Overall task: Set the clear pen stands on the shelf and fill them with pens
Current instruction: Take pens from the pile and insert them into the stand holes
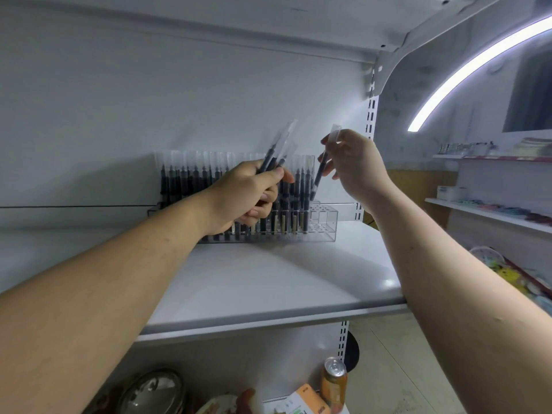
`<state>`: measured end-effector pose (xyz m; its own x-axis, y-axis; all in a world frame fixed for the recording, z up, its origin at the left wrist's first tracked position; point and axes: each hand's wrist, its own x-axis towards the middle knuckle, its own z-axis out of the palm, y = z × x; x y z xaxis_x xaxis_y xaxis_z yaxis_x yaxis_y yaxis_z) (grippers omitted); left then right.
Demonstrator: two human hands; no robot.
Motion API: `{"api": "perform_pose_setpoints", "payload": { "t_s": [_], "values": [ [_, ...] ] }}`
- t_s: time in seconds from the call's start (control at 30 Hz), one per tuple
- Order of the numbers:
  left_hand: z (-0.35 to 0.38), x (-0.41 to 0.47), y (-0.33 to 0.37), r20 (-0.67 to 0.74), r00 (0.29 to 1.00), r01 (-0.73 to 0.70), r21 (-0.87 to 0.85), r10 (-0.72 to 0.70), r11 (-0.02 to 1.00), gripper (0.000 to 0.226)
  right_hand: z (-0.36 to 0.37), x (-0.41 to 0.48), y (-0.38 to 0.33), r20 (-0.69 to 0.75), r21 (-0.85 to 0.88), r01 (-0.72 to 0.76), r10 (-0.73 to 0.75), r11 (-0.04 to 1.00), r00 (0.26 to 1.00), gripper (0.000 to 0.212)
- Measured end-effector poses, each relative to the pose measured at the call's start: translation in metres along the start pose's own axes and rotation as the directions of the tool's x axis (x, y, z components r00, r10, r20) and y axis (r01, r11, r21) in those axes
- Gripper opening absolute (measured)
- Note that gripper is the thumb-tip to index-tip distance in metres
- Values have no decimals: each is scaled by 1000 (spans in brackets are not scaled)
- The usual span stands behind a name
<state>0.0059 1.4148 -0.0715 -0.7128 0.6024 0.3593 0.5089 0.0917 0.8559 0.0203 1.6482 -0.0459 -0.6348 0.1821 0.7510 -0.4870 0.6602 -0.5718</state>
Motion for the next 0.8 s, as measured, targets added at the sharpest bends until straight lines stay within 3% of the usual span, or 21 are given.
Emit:
{"api": "perform_pose_setpoints", "payload": {
  "t_s": [0.13,0.4,0.63,0.8],
  "values": [
    [0,1,-1,-1,1000,-10,-2,10,1000,28,2,-6,-2,54,-83,-5,9,996,999,18],
    [1,-1,2,12,1000,-17,3,17,1000,28,7,-14,3,275,-233,-104,168,967,947,27],
    [2,-2,2,19,1000,-18,21,18,1000,29,7,-11,7,297,-254,-80,157,964,942,22],
    [2,-1,1,43,999,-15,5,14,1000,29,2,-10,7,184,-247,-59,107,967,977,19]
  ]
}}
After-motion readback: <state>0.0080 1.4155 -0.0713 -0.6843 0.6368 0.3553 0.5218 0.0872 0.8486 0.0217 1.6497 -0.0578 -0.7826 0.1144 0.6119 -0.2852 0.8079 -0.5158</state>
